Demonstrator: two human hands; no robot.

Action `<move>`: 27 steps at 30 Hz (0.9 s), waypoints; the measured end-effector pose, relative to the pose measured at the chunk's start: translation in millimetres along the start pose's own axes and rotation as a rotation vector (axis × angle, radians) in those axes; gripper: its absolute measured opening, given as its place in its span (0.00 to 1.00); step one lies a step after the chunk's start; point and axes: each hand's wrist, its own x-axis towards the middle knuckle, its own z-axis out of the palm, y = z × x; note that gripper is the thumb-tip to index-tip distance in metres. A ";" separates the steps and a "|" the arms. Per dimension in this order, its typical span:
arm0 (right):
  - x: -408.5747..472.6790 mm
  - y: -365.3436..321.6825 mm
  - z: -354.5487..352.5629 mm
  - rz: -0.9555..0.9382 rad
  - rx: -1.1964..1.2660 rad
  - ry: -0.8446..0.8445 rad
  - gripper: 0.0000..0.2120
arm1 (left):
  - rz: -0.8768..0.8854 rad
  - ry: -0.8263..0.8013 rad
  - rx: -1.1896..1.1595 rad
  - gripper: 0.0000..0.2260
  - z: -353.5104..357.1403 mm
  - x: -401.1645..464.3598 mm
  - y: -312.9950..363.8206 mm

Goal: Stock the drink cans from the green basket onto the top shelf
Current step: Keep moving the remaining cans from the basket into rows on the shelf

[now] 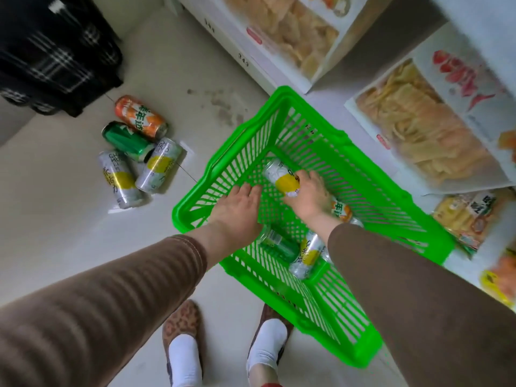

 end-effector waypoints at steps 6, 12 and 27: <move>-124.0 -54.1 -145.9 0.067 0.438 0.136 0.28 | -0.029 0.081 -0.090 0.39 -100.0 -97.1 39.5; -254.3 -126.4 -339.7 -0.030 0.591 0.272 0.29 | 0.056 0.322 -0.226 0.39 -263.5 -220.8 92.2; -396.6 -204.3 -628.5 -0.387 1.529 0.287 0.24 | 0.292 0.701 -0.212 0.37 -553.4 -392.5 162.0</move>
